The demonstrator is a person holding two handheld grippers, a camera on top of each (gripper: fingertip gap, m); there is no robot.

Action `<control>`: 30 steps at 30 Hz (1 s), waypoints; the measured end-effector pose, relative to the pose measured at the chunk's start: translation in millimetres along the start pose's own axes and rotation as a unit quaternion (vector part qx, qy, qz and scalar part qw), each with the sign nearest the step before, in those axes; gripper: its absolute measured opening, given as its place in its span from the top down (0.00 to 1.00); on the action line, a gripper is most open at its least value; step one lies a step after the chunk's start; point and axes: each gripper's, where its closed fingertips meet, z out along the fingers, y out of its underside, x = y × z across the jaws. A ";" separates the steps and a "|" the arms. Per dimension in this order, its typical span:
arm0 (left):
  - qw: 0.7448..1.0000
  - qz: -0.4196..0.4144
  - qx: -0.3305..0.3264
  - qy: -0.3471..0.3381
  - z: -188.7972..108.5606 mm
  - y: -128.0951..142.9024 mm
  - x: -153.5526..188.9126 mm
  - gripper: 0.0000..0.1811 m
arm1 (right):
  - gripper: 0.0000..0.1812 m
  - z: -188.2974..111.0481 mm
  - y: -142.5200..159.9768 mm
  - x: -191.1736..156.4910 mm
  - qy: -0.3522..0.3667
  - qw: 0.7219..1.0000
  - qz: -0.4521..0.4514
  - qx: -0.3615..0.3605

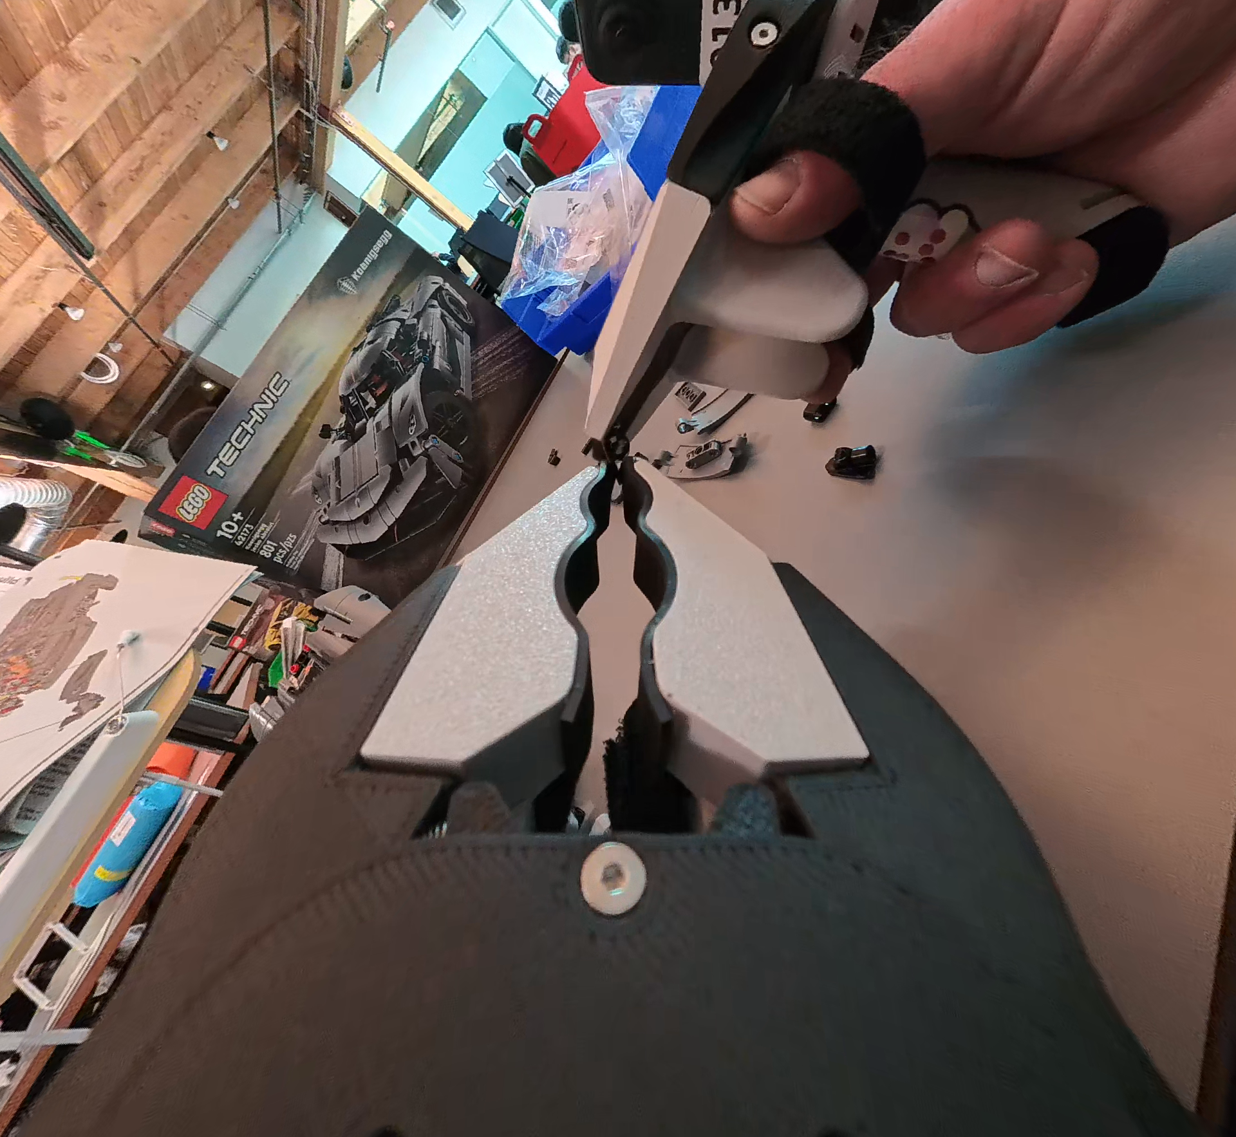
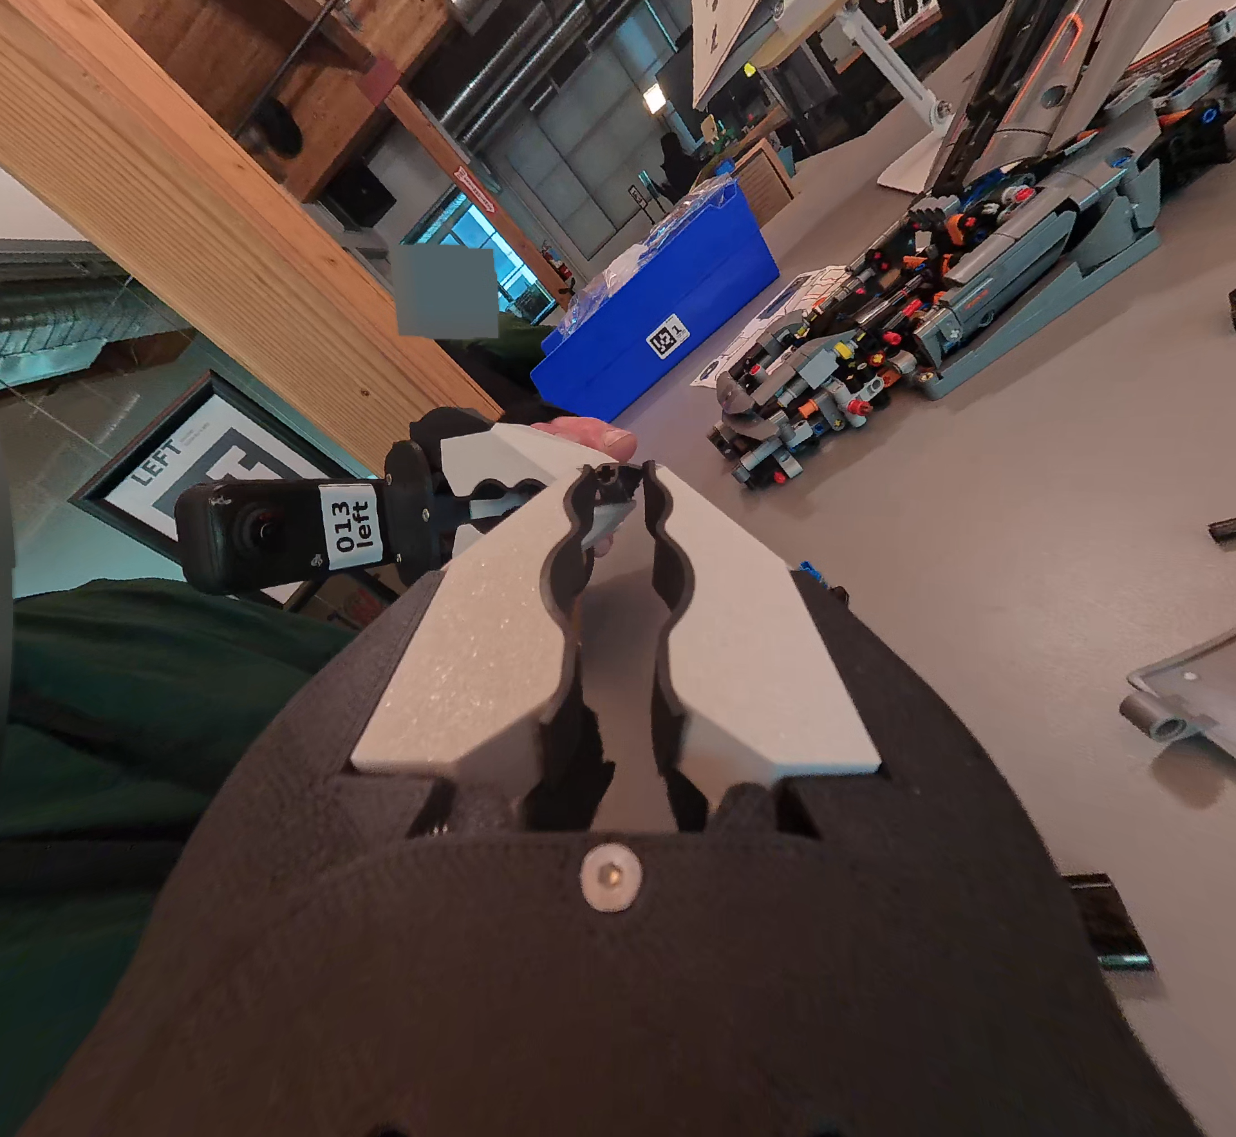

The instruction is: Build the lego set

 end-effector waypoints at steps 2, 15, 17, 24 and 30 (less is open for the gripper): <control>1.000 0.002 0.001 0.000 -0.3 0.7 -0.4 1.00 | 0.93 0.3 0.4 0.2 0.000 1.000 -0.001 -0.002; 1.000 -0.004 0.010 0.009 0.1 1.6 0.5 1.00 | 0.93 -1.1 0.4 0.7 -0.009 1.000 0.012 -0.001; 1.000 -0.004 0.007 0.011 0.6 2.5 0.9 1.00 | 0.94 -1.1 0.7 1.3 -0.006 1.000 0.008 -0.002; 0.989 -0.085 -0.052 0.111 -0.3 26.6 17.7 0.80 | 0.93 -7.1 10.3 25.4 0.091 0.993 -0.050 -0.049; 0.964 -0.122 -0.132 0.197 1.8 62.2 42.7 0.79 | 0.94 -10.2 33.8 59.2 0.192 0.966 -0.095 -0.144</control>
